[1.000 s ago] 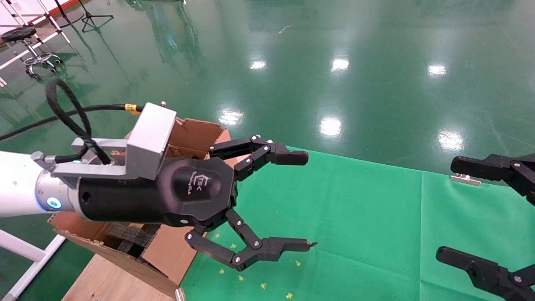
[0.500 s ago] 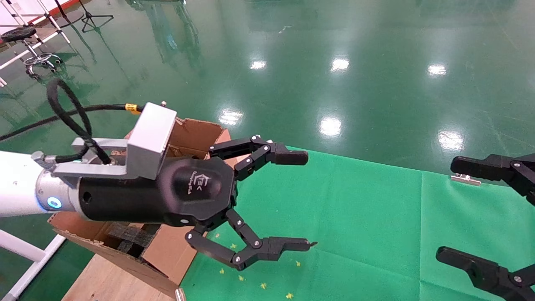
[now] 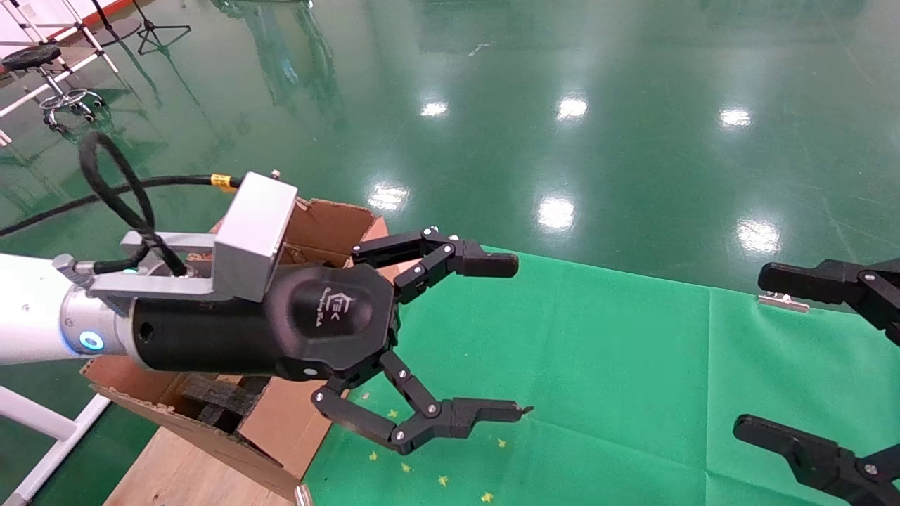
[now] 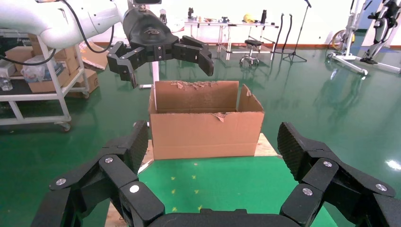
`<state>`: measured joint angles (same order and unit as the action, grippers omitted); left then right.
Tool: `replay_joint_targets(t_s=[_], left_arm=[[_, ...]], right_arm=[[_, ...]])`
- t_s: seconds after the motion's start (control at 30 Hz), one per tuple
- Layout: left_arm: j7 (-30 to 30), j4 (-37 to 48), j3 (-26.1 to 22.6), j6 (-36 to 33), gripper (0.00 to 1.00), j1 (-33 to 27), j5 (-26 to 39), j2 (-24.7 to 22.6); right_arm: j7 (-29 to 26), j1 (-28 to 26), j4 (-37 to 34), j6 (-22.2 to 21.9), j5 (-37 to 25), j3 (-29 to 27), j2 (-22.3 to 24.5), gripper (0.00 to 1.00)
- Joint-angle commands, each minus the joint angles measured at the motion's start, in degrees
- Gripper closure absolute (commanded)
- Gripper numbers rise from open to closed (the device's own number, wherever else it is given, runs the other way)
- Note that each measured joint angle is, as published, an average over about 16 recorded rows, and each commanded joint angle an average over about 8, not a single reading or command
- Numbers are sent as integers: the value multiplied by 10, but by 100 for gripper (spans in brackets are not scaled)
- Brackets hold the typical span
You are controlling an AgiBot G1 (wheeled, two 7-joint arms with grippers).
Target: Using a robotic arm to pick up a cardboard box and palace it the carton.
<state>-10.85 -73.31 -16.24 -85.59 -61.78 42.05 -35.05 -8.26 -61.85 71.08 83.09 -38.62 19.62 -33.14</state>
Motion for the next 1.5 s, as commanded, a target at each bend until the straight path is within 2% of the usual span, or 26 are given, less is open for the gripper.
replay_joint_targets(t_s=[0.03,1.5], left_arm=[[0,0,0,0,0,0,0,0],[0,0,0,0,0,0,0,0]], right_arm=[[0,0,0,0,0,0,0,0],[0,0,0,0,0,0,0,0]])
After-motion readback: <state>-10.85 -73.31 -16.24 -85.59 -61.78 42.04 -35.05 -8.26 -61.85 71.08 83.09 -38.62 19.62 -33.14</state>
